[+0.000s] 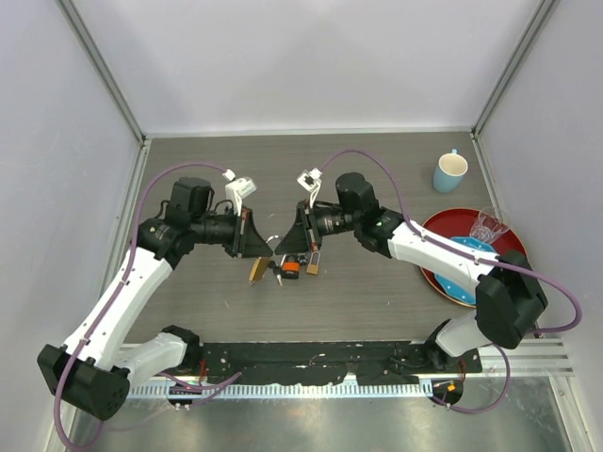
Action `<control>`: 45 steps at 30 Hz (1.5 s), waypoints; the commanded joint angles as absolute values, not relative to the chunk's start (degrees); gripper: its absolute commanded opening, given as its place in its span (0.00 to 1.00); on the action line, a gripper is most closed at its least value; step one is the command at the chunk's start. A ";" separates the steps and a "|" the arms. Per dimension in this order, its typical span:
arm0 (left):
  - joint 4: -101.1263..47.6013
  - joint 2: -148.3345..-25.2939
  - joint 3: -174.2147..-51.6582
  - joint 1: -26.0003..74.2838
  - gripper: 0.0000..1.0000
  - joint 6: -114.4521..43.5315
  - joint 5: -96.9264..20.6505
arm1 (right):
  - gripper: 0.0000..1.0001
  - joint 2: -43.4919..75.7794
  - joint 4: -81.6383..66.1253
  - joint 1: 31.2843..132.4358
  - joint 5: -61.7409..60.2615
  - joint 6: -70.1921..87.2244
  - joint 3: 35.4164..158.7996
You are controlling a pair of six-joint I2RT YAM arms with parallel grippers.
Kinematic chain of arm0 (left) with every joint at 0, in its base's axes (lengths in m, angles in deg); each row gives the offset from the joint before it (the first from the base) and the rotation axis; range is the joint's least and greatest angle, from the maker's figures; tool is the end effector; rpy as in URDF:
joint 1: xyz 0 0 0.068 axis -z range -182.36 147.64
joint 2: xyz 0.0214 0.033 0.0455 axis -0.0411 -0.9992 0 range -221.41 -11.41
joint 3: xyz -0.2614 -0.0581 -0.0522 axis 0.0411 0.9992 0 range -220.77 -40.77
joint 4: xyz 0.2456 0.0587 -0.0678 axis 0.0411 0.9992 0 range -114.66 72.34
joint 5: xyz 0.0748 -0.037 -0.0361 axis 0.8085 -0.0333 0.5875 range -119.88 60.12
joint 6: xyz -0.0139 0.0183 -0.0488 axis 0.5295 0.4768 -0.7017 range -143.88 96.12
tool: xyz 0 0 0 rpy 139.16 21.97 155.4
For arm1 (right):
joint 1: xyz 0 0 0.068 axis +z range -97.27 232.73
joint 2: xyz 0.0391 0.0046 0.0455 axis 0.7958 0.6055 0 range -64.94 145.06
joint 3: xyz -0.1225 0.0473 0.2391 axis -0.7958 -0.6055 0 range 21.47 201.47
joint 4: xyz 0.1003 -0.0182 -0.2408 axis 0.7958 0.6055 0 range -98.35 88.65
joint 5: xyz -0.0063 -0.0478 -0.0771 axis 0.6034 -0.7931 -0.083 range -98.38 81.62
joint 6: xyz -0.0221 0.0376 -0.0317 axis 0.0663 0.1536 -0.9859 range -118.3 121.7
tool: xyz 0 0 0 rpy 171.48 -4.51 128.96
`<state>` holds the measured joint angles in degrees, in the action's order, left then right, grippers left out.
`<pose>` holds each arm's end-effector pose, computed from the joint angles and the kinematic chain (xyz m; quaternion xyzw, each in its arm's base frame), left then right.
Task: Lock with the key
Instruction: Pick up the lock from the center of the board.
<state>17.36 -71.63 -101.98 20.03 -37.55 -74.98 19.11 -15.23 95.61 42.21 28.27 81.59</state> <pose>0.1823 -0.1025 0.3418 0.2223 0.8260 -0.4503 0.2560 0.2256 0.2468 0.3031 -0.3546 0.6836 0.5886 0.2461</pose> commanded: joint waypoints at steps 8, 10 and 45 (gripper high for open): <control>11.65 -68.81 -104.31 20.23 0.58 -40.66 -65.75 | 0.02 13.48 -30.05 95.89 35.14 37.81 74.31; 8.75 -67.58 -103.70 20.23 0.64 -41.80 -63.37 | 0.02 11.89 -32.24 95.80 31.71 41.23 72.81; -49.01 -67.48 -80.49 34.82 0.82 -58.78 -58.62 | 0.02 -14.58 -46.41 93.95 1.55 68.67 58.74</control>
